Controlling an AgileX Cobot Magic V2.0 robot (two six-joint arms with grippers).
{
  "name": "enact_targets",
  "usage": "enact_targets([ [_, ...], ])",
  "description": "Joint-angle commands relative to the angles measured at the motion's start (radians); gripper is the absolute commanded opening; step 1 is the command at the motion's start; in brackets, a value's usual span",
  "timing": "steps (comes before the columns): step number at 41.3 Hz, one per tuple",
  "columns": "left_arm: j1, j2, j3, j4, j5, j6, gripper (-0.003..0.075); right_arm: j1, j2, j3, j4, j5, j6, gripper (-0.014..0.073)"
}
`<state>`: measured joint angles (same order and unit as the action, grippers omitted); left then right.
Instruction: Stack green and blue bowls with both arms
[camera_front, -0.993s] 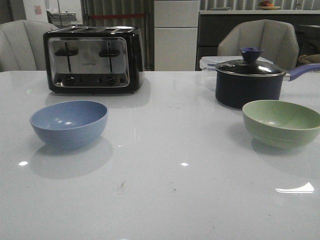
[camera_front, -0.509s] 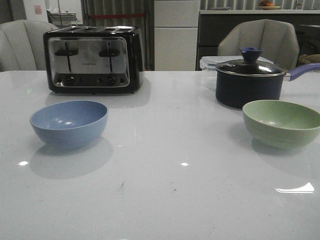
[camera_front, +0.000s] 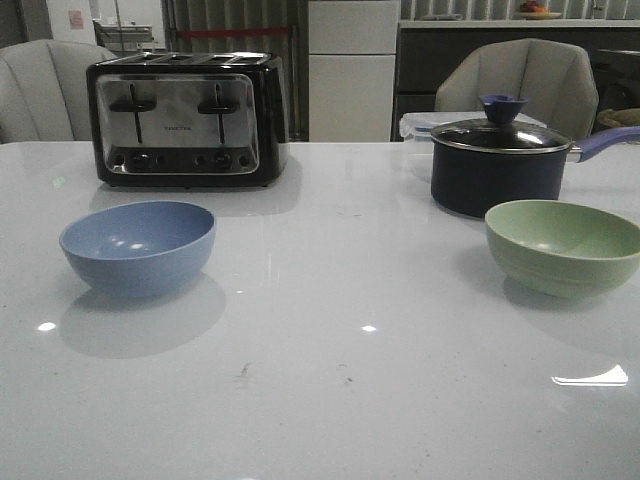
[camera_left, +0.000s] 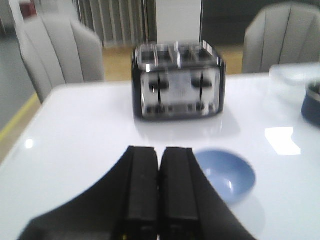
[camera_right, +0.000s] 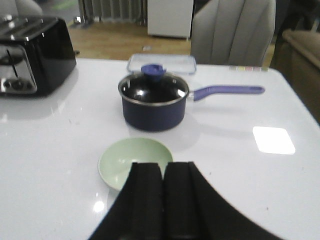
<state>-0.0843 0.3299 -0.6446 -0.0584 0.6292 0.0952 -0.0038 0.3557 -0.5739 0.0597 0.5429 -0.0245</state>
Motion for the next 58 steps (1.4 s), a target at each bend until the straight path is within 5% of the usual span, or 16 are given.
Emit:
enact_targets([
  [1,0.002,0.052,-0.015,-0.006,-0.035,-0.005,0.0096,-0.002,0.080,-0.036,-0.009,-0.039,-0.001,0.0028],
  [22,0.002,0.127,0.073,-0.008,-0.039,-0.005,0.0108,-0.002,0.328,-0.036,-0.008,0.011,-0.001,0.0033],
  [27,0.002,0.127,0.073,-0.008,-0.037,-0.005,0.0253,-0.002,0.386,-0.036,-0.008,0.045,-0.001,0.0118],
  [32,0.002,0.127,0.073,-0.008,-0.039,-0.005,0.0485,-0.002,0.440,-0.036,-0.008,0.048,-0.001,0.0351],
  [35,0.002,0.127,0.073,-0.008,-0.041,-0.005,0.0552,-0.002,0.469,-0.036,-0.008,0.045,-0.001,0.0458],
  [46,0.002,0.127,0.073,-0.008,-0.043,-0.005,0.0526,-0.015,0.611,-0.093,-0.005,0.046,0.000,0.0513],
  [58,0.002,0.127,0.073,-0.008,-0.043,-0.005,0.0527,-0.150,0.835,-0.263,0.022,0.120,-0.001,0.0513],
])
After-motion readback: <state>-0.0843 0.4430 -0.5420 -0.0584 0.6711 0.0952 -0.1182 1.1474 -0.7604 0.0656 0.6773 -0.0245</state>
